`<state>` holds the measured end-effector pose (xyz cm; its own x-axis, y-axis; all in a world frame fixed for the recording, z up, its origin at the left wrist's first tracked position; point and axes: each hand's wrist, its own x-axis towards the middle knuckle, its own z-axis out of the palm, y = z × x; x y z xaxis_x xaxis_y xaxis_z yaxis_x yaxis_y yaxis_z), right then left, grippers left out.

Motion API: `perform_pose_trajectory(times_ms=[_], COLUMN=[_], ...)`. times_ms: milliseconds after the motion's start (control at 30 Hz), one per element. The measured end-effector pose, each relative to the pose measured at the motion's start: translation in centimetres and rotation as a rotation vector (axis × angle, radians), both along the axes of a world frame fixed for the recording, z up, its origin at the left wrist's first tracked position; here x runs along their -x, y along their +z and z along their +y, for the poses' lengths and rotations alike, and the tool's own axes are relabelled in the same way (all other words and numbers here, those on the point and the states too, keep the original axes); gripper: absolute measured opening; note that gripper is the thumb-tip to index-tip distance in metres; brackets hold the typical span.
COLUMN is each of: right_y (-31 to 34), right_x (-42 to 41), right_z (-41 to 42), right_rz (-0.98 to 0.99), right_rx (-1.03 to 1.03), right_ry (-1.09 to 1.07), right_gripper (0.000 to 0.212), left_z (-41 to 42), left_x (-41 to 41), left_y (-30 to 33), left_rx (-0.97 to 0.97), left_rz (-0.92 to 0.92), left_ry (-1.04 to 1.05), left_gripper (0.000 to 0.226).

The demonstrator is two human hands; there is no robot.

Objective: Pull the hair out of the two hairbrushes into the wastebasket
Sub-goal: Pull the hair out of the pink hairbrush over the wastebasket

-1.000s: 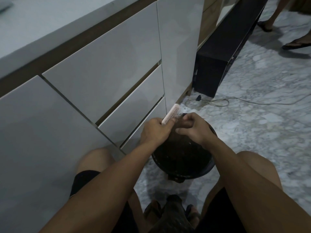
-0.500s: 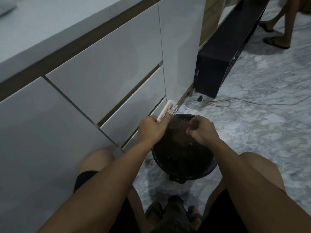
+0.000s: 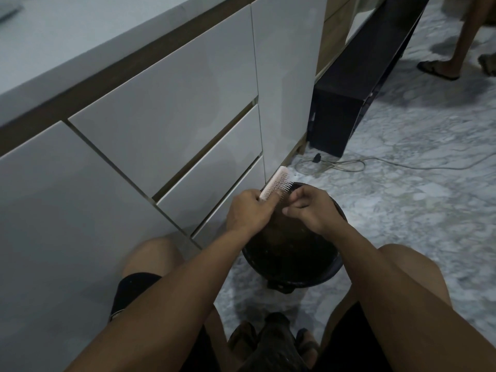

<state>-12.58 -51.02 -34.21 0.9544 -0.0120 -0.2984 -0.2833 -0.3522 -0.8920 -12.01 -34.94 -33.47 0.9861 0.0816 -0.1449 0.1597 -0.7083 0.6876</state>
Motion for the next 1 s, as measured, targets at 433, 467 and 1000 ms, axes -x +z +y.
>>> perform_pose_trajectory(times_ms=[433,467,1000], right_y=[-0.5,-0.4,-1.6], right_x=[-0.5,-0.6,-1.0], right_z=[-0.8,-0.9,-1.9], right_rz=[-0.026,-0.014,-0.062], right_rx=[0.199,0.180,0.430], right_ry=[-0.006,-0.016,-0.031], right_gripper=[0.019,0.022,0.013], left_z=[-0.1,-0.2,-1.0], left_x=[-0.4,-0.6,-1.5], left_y=[-0.6,-0.6,-1.2], left_rx=[0.098,0.112,0.150], left_rz=[0.038,0.052,0.094], left_ry=[0.004,-0.001,0.000], left_gripper=[0.054,0.055,0.049])
